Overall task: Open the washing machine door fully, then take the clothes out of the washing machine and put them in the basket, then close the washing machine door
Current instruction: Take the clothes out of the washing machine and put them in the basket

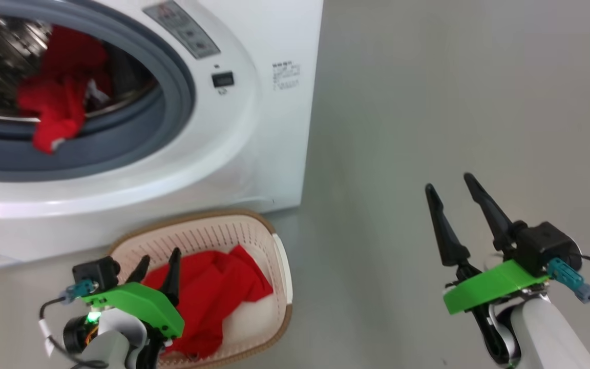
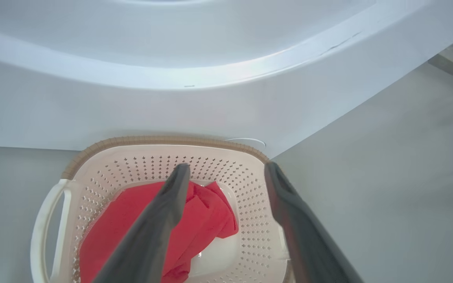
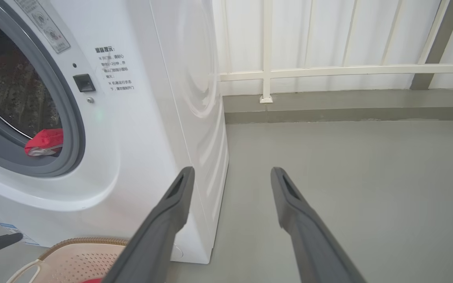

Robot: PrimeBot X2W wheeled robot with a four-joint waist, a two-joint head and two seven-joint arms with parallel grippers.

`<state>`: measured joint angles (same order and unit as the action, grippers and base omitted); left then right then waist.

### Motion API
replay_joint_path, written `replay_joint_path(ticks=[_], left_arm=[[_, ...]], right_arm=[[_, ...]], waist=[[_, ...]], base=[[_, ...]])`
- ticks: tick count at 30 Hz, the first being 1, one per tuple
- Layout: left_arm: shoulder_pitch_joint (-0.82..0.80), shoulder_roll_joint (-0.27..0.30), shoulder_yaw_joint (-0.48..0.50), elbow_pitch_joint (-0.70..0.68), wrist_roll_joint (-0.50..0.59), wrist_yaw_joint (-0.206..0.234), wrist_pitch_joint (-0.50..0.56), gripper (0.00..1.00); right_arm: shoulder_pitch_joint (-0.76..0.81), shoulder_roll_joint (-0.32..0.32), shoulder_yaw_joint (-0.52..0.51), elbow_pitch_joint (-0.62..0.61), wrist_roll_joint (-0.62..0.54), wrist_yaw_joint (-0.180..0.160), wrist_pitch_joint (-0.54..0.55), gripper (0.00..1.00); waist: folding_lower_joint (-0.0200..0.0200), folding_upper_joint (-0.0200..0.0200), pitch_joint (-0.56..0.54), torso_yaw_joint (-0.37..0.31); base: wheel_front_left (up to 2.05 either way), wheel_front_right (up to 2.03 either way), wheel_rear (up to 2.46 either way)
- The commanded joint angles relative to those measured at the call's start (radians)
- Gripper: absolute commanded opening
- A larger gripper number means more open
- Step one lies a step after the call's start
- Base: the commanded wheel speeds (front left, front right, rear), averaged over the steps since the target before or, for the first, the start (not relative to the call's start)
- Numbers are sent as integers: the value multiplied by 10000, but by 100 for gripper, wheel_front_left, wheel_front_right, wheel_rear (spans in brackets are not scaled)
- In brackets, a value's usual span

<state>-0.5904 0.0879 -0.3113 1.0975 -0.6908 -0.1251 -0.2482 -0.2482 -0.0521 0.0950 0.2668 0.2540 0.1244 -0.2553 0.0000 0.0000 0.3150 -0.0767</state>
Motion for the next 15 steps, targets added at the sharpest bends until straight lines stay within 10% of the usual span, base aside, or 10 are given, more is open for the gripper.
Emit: replay_joint_path(ticks=[1, 15], left_arm=[[353, 435, 426, -526, 29, -55, -129, 100], [3297, 433, 2994, -5706, 2371, 472, -134, 100]], right_arm=[[207, 19, 74, -199, -27, 63, -65, 100], [1237, 19, -203, -328, -224, 63, -65, 100]], waist=[[0, 0, -836, 349], [0, 0, -2686, 527]], base=[[0, 0, 0], [0, 0, 0]])
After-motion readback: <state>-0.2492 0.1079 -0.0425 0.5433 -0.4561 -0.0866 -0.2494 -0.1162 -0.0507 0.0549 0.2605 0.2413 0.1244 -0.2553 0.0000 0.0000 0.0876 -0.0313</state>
